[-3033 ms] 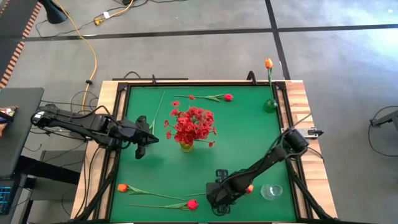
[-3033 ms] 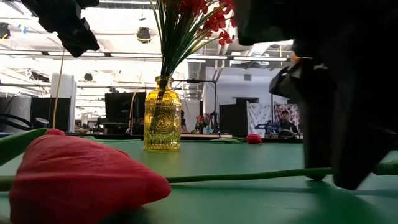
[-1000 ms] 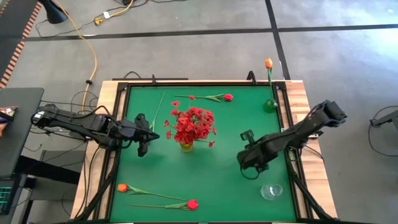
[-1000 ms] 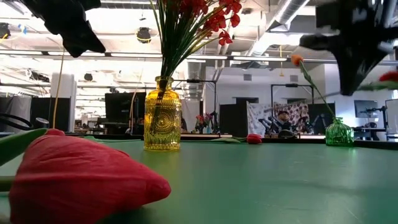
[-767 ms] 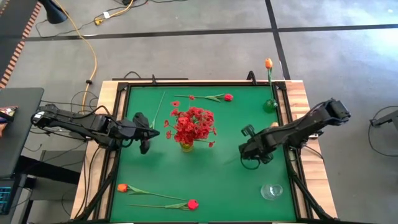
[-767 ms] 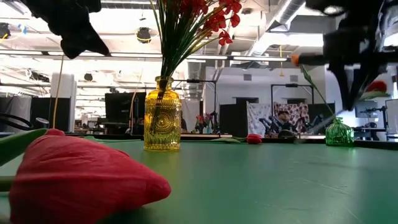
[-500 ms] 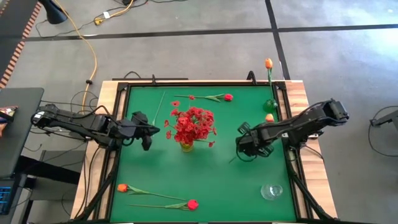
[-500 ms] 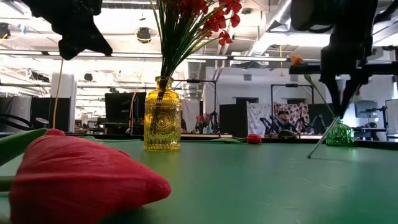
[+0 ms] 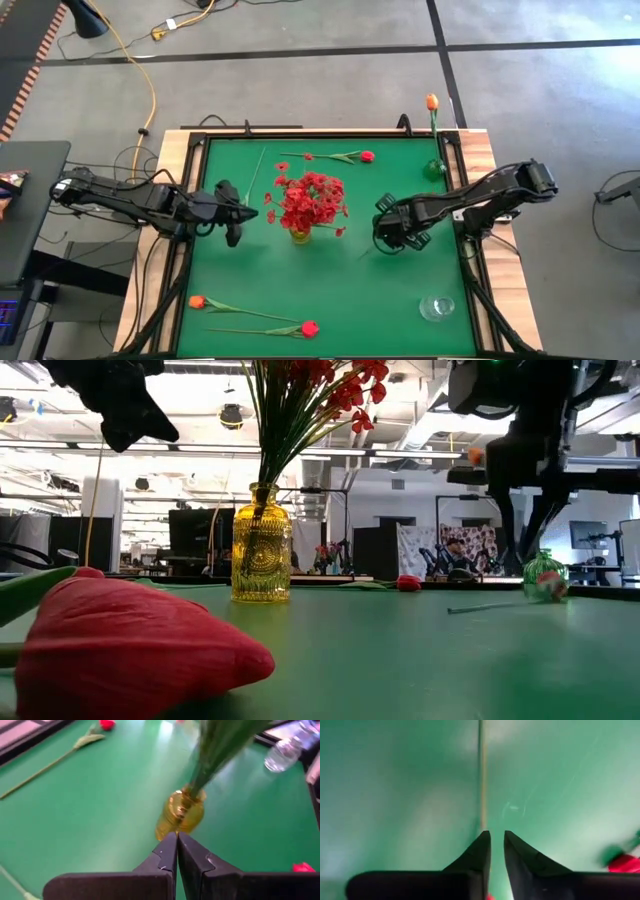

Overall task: Sort flowers into vase by color
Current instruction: Put the right orange flower into the green vase

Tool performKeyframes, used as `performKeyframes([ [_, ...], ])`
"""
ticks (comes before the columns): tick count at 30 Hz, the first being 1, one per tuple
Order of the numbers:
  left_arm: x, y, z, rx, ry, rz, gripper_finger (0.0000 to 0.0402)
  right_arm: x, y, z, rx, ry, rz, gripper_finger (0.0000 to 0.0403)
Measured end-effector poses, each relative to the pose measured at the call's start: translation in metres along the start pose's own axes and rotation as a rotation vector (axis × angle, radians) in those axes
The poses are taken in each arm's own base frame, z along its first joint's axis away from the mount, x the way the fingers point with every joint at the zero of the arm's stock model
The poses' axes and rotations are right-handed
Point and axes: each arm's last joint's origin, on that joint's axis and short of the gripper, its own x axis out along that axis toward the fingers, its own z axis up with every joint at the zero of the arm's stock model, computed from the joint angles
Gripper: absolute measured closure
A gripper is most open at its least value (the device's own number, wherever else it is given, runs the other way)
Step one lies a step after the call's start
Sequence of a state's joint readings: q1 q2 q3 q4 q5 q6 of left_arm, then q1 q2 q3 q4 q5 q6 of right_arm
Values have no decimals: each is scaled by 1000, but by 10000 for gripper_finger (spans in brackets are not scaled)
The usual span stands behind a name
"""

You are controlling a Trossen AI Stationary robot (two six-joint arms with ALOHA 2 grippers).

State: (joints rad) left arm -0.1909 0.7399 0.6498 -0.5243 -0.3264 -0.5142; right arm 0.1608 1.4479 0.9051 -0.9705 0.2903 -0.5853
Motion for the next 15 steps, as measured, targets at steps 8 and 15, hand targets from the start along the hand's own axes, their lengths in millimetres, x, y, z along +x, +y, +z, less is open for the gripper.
performKeyframes([
  [8, 0, -2, -1, 54, 28, -53, 401, -5, 2, 2, 385, 7, 5, 242],
  [15, 0, -2, -1, 88, 43, -84, 401, -19, 3, 11, 1216, -30, 123, 204],
])
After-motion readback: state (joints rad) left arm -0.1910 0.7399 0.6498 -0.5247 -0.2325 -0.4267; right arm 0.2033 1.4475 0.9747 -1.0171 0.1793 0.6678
